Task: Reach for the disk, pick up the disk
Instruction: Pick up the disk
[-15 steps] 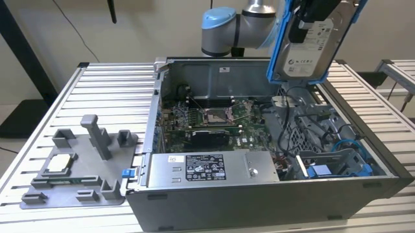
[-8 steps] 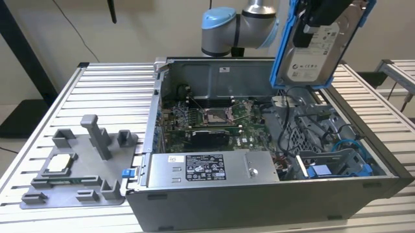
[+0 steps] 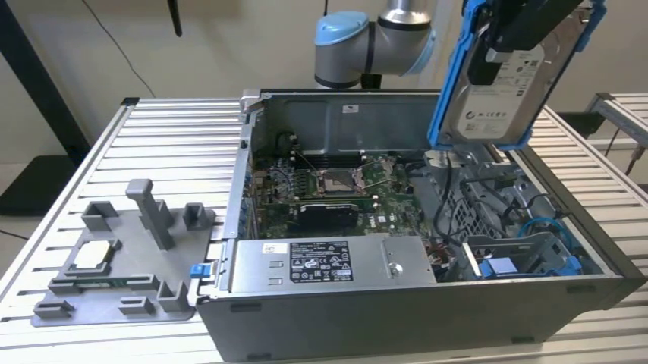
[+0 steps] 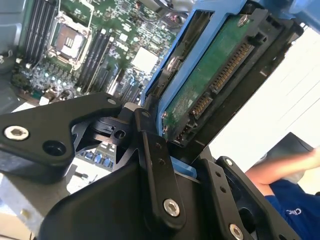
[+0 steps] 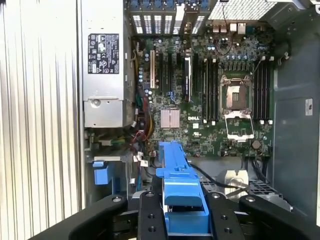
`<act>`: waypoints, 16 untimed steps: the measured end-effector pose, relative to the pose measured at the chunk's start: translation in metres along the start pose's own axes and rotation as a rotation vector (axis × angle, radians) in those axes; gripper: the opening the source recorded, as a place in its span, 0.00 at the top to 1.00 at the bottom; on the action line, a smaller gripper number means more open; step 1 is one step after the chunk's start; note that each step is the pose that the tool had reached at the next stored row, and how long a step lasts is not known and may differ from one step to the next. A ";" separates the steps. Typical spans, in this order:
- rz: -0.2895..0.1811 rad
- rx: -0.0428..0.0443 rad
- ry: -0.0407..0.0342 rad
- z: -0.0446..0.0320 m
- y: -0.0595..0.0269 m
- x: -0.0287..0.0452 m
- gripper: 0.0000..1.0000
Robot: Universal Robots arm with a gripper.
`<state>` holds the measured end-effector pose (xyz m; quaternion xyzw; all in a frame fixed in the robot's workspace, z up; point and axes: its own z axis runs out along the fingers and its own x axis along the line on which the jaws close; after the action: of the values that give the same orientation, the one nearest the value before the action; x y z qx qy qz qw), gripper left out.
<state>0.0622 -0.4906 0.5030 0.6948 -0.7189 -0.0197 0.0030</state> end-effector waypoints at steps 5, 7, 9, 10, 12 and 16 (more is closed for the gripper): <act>0.000 0.0000 0.0001 -0.0004 -0.0012 0.0165 1.00; 0.000 0.0000 0.0001 -0.0005 -0.0017 0.0234 1.00; 0.000 0.0000 0.0000 -0.0005 -0.0024 0.0276 1.00; 0.000 0.0000 0.0000 -0.0005 -0.0028 0.0297 1.00; 0.000 0.0000 -0.0001 -0.0004 -0.0035 0.0330 1.00; 0.000 0.0000 0.0000 -0.0003 -0.0052 0.0389 1.00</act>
<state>0.0660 -0.5296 0.5022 0.6949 -0.7189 -0.0197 0.0030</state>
